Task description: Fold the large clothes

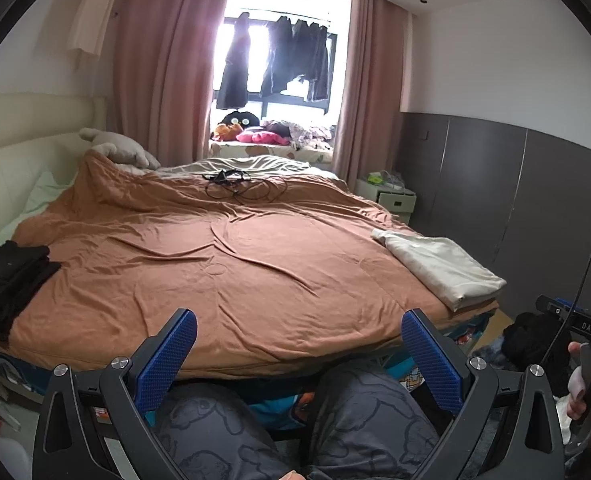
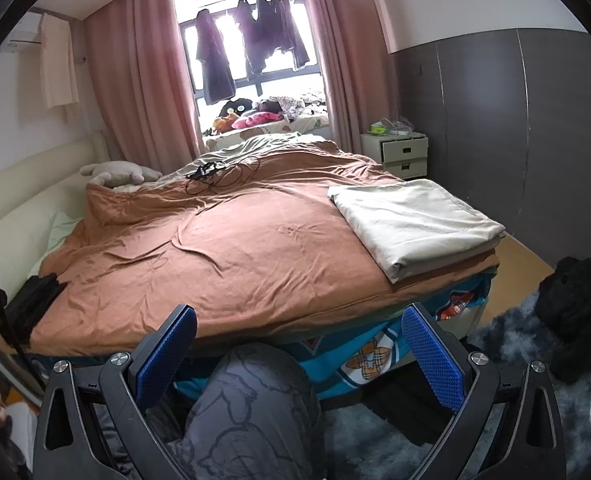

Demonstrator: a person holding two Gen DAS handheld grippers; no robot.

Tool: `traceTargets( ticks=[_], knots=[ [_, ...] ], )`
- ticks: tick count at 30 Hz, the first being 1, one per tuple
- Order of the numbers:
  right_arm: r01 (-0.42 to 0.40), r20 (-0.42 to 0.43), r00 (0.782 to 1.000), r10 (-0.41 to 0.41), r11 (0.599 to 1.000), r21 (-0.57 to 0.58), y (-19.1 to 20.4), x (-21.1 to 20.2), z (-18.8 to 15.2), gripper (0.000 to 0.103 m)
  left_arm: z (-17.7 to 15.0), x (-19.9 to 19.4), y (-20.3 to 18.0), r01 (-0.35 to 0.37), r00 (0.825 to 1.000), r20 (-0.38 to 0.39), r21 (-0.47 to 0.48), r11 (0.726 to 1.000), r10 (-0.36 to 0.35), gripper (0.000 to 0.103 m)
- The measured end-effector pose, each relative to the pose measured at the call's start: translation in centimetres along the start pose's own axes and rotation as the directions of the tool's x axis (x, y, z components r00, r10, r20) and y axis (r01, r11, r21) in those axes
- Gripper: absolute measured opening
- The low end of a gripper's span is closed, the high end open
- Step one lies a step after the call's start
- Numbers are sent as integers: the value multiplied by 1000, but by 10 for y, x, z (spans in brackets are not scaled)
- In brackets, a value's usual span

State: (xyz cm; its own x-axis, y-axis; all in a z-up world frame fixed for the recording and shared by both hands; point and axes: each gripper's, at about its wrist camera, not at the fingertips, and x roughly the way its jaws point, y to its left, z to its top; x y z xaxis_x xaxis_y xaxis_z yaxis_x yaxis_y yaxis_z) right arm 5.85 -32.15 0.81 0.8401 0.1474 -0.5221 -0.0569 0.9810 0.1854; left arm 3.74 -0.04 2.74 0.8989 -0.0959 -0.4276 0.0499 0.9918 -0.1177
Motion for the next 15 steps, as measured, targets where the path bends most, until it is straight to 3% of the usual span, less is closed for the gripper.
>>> traceTargets(
  ticks=[15],
  knots=[
    [-7, -17, 1000, 7, 1000, 17, -1, 3, -2, 103, -2, -4, -3, -3, 1000, 8, 12, 1000, 3, 102]
  ],
)
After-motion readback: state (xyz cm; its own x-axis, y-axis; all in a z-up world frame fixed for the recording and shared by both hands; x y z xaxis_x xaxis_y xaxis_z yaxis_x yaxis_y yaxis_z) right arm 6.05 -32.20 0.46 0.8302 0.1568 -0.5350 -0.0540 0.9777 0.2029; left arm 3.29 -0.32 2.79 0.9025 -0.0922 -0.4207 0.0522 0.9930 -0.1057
